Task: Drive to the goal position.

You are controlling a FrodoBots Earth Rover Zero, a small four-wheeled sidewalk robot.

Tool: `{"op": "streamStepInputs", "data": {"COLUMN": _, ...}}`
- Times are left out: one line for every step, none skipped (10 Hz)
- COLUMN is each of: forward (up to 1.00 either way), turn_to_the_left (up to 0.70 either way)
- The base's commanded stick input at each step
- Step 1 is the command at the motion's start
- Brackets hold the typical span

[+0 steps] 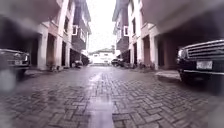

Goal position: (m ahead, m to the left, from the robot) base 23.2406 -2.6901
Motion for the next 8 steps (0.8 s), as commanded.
{"op": "streamStepInputs", "data": {"forward": 0.70, "turn_to_the_left": 0.00}}
{"op": "streamStepInputs", "data": {"forward": 0.70, "turn_to_the_left": 0.00}}
{"op": "streamStepInputs", "data": {"forward": 0.70, "turn_to_the_left": 0.00}}
{"op": "streamStepInputs", "data": {"forward": 0.70, "turn_to_the_left": 0.00}}
{"op": "streamStepInputs", "data": {"forward": 0.70, "turn_to_the_left": 0.00}}
{"op": "streamStepInputs", "data": {"forward": 0.70, "turn_to_the_left": 0.00}}
{"op": "streamStepInputs", "data": {"forward": 0.70, "turn_to_the_left": 0.00}}
{"op": "streamStepInputs", "data": {"forward": 0.70, "turn_to_the_left": 0.00}}
